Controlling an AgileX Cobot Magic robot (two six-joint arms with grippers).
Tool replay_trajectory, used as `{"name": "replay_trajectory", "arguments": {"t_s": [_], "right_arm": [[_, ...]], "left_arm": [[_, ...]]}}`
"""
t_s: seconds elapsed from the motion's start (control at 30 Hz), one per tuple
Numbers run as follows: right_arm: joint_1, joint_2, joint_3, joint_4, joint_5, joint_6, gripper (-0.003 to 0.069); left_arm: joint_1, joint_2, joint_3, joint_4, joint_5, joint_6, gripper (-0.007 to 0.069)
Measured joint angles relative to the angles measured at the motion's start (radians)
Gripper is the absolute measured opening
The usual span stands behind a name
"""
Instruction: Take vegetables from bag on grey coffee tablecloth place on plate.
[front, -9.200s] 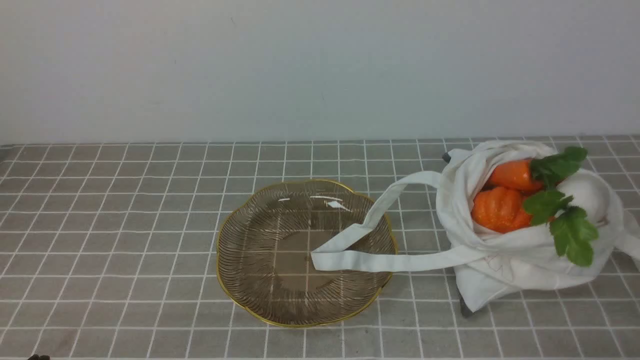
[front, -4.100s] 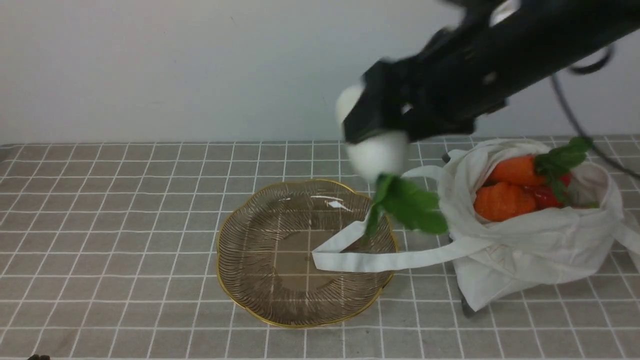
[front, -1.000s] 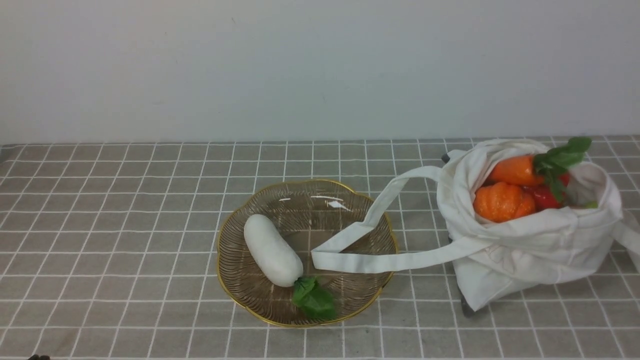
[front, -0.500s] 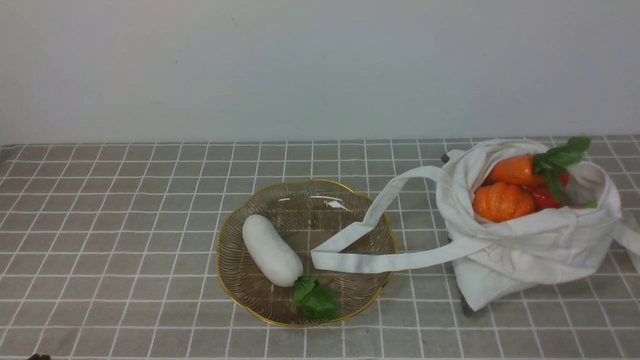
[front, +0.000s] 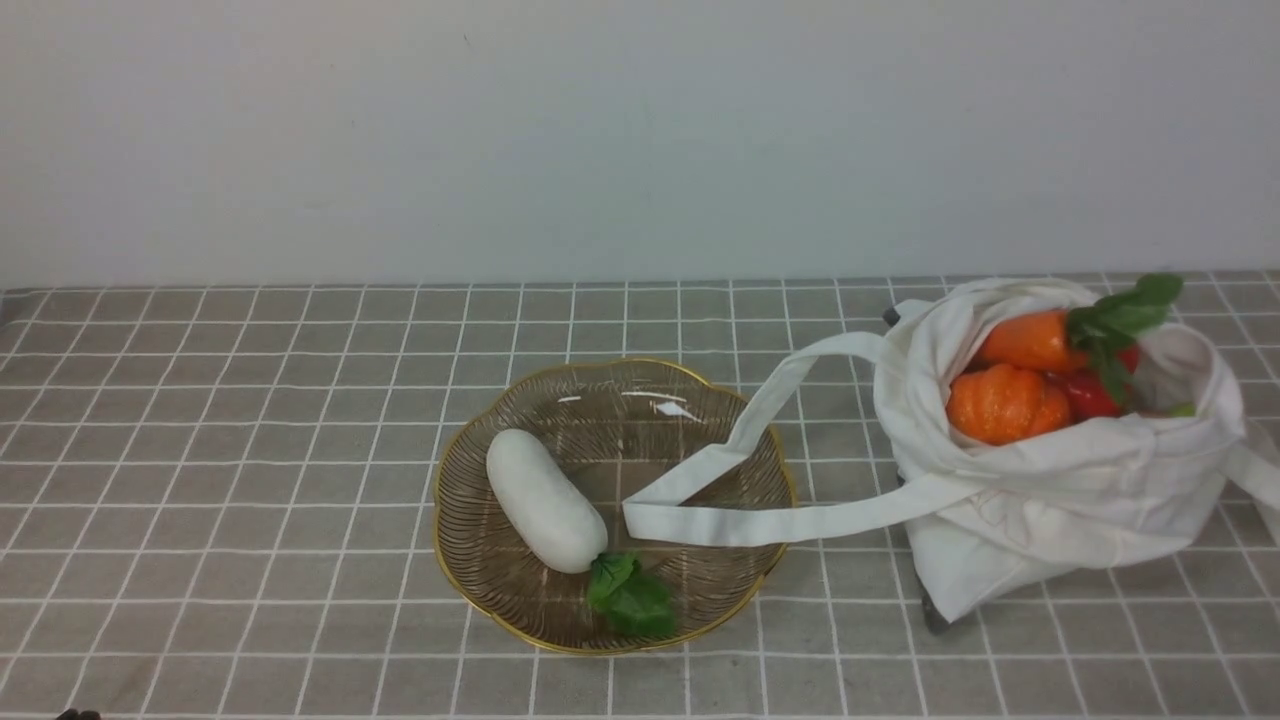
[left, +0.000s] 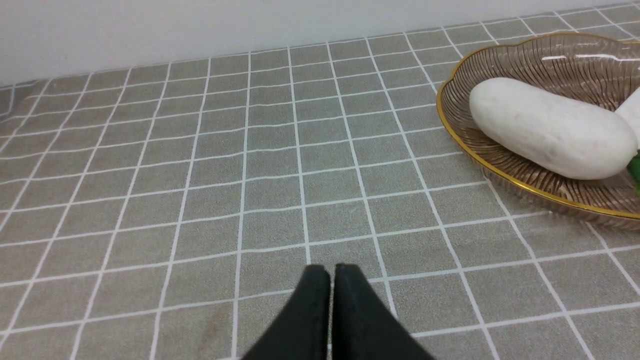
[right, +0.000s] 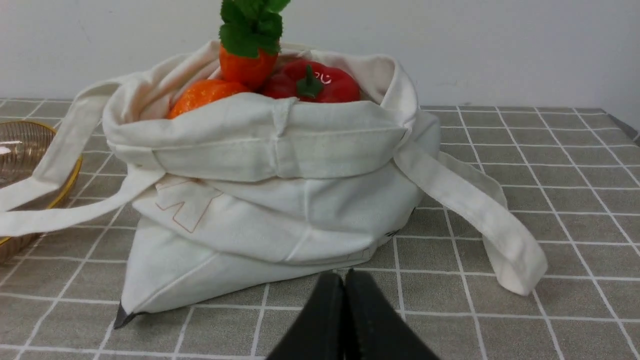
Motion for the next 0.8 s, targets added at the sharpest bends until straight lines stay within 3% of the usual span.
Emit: {"name": "replay_trajectory", "arguments": {"t_s": [0.8], "right_arm": [[-0.001,0.0,-0.001,-0.011,0.001,-0.002,-0.0014]], "left_arm": [[0.0,0.0,0.0,0.0,0.0,0.0,-0.0005]]}}
